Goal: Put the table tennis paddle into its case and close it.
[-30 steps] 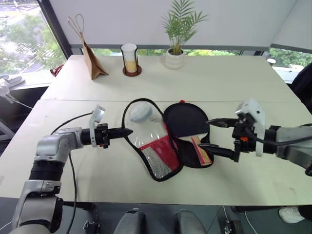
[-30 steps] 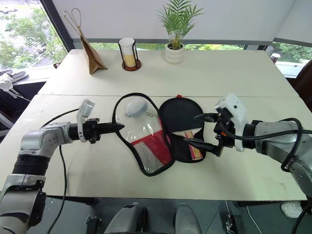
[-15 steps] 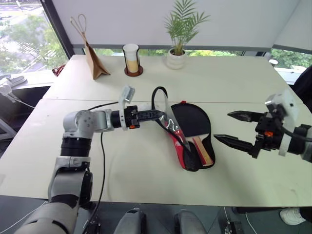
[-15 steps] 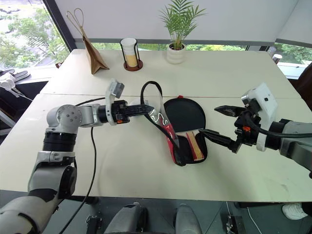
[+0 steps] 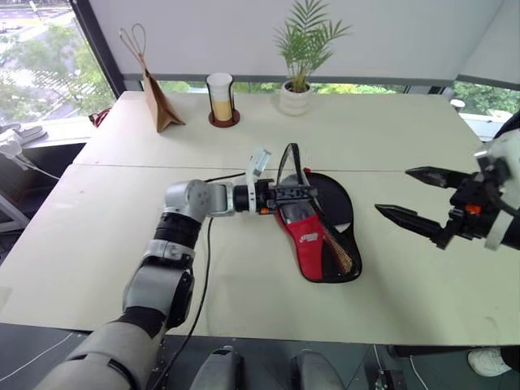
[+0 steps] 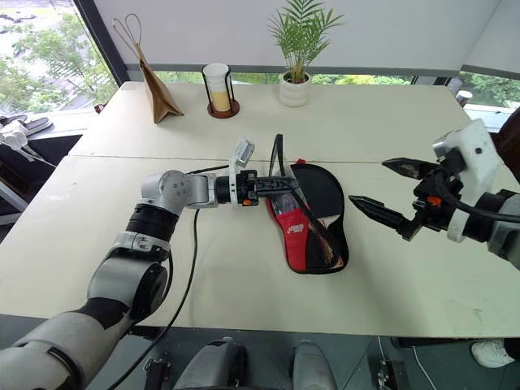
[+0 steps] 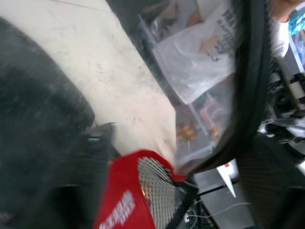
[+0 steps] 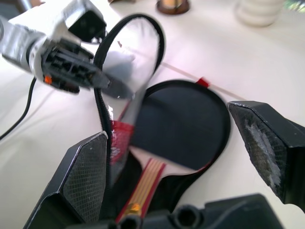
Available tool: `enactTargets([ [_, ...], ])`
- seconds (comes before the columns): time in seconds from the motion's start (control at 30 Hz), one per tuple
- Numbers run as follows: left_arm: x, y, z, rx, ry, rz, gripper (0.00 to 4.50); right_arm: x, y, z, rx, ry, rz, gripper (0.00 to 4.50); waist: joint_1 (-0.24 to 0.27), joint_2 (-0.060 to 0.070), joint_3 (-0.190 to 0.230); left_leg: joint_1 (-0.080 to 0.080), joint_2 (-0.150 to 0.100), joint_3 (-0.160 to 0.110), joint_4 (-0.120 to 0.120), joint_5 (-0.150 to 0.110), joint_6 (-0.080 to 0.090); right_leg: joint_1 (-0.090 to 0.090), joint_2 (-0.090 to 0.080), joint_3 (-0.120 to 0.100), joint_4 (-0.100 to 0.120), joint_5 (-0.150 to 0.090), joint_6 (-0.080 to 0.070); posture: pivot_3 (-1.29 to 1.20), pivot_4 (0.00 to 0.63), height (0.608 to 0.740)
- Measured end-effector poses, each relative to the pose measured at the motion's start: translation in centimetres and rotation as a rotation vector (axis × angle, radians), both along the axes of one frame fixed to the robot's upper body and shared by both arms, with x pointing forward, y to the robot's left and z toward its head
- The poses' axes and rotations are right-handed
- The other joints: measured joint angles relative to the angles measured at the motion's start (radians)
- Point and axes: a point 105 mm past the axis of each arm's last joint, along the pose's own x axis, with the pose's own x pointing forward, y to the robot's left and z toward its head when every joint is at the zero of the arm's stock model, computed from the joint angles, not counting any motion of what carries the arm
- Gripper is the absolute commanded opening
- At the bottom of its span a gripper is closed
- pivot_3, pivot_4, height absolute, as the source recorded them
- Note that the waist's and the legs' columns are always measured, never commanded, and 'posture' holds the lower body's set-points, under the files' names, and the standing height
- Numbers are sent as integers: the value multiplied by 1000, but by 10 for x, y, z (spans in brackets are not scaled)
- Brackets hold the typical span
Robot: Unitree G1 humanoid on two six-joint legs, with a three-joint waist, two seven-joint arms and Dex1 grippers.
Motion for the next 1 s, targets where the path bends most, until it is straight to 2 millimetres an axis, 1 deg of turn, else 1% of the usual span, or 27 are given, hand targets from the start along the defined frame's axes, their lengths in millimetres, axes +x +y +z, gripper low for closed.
enactTargets([
  [0.07, 1, -5, 4, -12, -20, -4, 3908, 0, -4, 5, 14, -14, -16, 4500, 2, 0, 0, 0, 0, 0, 0, 0, 0, 0, 0, 0, 0, 0, 0, 0, 150, 740],
  [0.17, -1, -20, 14, -72, -51, -32, 3908, 1, -6, 15, 39, -44, -28, 4500, 6, 0, 0, 0, 0, 0, 1, 0, 0, 1, 0, 0, 0, 0, 0, 0, 150, 740],
  [0.33, -5, -44, 39, -170, -118, -72, 3908, 2, -5, 16, 45, -48, -25, 4500, 3, 0, 0, 0, 0, 0, 0, 0, 0, 1, 0, 0, -1, 0, 0, 0, 150, 740],
  [0.4, -5, -46, 43, -185, -136, -73, 3908, 2, -5, 17, 46, -50, -26, 4500, -1, 0, 0, 0, 0, 0, -1, 0, 0, 0, 0, 0, -1, 0, 0, 0, 150, 740],
  [0.5, -1, -43, 44, -197, -156, -56, 3908, 3, -2, 19, 46, -57, -18, 4500, -4, 0, 0, 0, 0, 0, -1, 0, 0, 0, 0, 0, 0, 0, 0, 0, 150, 740],
  [0.53, 1, -39, 45, -192, -167, -44, 3908, 4, 0, 18, 46, -56, -12, 4500, -4, 0, 0, 0, 0, 0, -1, 0, 0, -1, 0, 0, 0, 0, 0, 0, 150, 740],
  [0.6, 8, -24, 46, -167, -228, -8, 3908, 8, 6, 16, 48, -53, 6, 4500, -10, 0, 0, 0, 1, 1, -1, 1, -1, -1, 0, 1, 1, 0, 0, 0, 150, 740],
  [0.67, 17, 8, 50, -92, -406, 55, 3908, 16, 17, 7, 61, -43, 32, 4500, -25, 0, 0, 1, 1, 0, -2, 1, -2, -2, 1, 1, 2, 0, 0, 0, 150, 740],
  [0.77, 24, 42, 52, -14, -560, 126, 3908, 29, 28, -13, 91, -4, 49, 4500, -23, 0, 0, 1, 1, 0, -1, 1, -2, -4, 0, 2, 5, 0, 0, 0, 150, 740],
  [0.87, 28, 67, 54, 47, -641, 181, 3908, 46, 36, -27, 114, 4, 52, 4500, -16, 0, 0, 0, -1, -1, 0, 1, -2, -3, 0, 1, 6, 0, 0, 0, 150, 740],
  [0.93, 29, 83, 54, 84, -671, 211, 3908, 59, 36, -35, 122, 7, 34, 4500, -17, 0, 0, 0, -1, -1, 0, 1, -2, -3, 0, 1, 6, 0, 0, 0, 150, 740],
  [1.0, 29, 94, 53, 111, -695, 235, 3908, 69, 36, -44, 138, 18, 24, 4500, -18, 0, 0, 0, -1, -1, 0, 1, -2, -4, 0, 1, 6, 0, 0, 0, 150, 740],
])
